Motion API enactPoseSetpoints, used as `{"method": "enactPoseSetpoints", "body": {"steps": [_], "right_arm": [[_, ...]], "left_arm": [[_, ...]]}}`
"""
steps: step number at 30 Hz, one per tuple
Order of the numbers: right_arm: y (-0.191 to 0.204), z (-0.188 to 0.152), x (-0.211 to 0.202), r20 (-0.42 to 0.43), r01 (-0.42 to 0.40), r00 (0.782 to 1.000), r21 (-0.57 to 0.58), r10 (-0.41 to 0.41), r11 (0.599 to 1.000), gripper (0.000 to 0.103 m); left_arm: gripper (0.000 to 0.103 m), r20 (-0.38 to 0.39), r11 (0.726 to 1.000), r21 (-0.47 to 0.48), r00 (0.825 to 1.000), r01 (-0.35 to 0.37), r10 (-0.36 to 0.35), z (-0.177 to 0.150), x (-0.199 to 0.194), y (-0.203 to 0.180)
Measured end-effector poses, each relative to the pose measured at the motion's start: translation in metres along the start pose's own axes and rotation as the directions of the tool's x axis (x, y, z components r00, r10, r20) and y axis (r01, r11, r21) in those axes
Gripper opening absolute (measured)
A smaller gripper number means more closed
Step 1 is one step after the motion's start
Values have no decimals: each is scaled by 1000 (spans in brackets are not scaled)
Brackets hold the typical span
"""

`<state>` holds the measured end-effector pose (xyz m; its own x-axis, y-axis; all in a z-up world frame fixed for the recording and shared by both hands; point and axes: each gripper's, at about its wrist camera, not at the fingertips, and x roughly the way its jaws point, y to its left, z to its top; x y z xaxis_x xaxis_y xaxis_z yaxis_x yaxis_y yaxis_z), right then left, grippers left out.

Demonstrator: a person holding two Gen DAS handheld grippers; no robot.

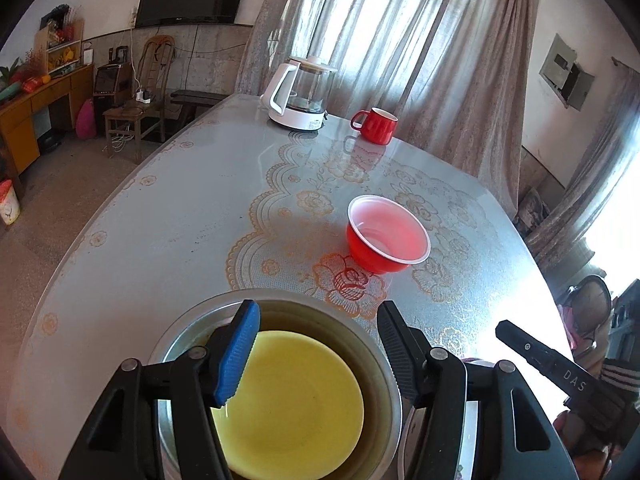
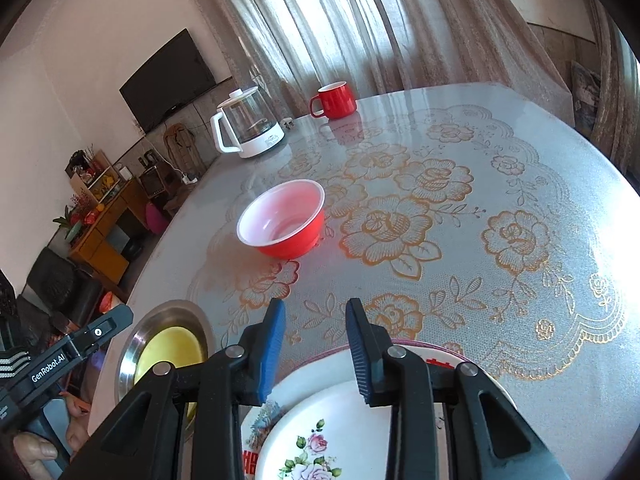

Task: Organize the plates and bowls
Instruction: 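Move the left gripper to the red bowl and close on its rim, then lift the red bowl with the left gripper and carry it over the yellow bowl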

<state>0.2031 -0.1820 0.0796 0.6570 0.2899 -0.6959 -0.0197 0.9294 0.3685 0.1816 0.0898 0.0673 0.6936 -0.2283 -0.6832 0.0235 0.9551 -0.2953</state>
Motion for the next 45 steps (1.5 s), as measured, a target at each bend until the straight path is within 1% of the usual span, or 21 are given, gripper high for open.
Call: {"method": "enactPoseSetpoints", "body": {"steps": [2,4,7,8,12,13,14,17,20,25,27,28,30,31,32,35,38,40,45], "right_arm": [[-4,6,10,-20,-26,999,21,27,999,22],[-8,13,18,-33,-44,998,37,45,998,18],[-13,25,32,-48,-49,998,54,51,997,17],[-15,29,37,-53,-51,997,60,54,997,15],[-17,49,56,-67,-67,995,78,72,995,15],[-16,54,60,-67,-73,995,79,78,994,15],[-16,59,65,-71,-75,994,80,80,994,15],[-16,72,80,-79,-87,992,99,95,991,15],[-17,83,97,-93,-96,990,119,107,988,15],[-17,93,119,-119,-88,988,127,103,988,15],[-17,95,127,-130,-85,986,134,103,987,15],[-17,96,131,-137,-87,985,137,106,987,15],[-16,96,139,-151,-78,984,135,98,988,15],[-15,96,142,-156,-72,983,131,92,989,13],[-13,95,143,-159,-70,983,123,89,990,7],[-10,92,141,-155,-61,985,96,75,994,6],[-13,89,136,-150,-59,986,100,74,993,6],[-15,87,133,-151,-57,986,107,73,993,6],[-11,80,110,-122,-73,989,94,84,993,6]], "left_arm": [[61,-21,999,-38,1000,13,-14,8,10,0],[61,-7,996,-90,1000,17,-18,16,16,1],[61,-16,991,-132,1000,6,-9,29,28,-2],[61,-30,990,-140,1000,2,-7,34,34,-5],[60,-100,988,-150,994,21,-37,49,60,-18],[53,-116,988,-155,992,22,-41,52,67,-21],[49,-131,987,-157,991,20,-41,56,74,-23],[49,-168,980,-197,984,25,-59,66,93,-25],[48,-190,979,-202,981,1,-40,74,109,-27],[48,-236,976,-218,971,-26,-27,80,136,-22],[44,-251,974,-227,967,-21,-37,80,143,-21],[39,-257,975,-222,965,-12,-47,79,146,-23],[28,-272,980,-199,962,-15,-41,79,152,-26],[16,-281,982,-187,959,-17,-37,77,154,-28],[12,-287,984,-177,957,-17,-35,76,155,-30],[11,-286,987,-162,957,-9,-38,72,154,-30],[11,-280,988,-153,958,13,-56,69,146,-32],[11,-267,991,-135,962,21,-56,66,138,-35],[11,-228,995,-92,972,42,-62,61,112,-43]]}}
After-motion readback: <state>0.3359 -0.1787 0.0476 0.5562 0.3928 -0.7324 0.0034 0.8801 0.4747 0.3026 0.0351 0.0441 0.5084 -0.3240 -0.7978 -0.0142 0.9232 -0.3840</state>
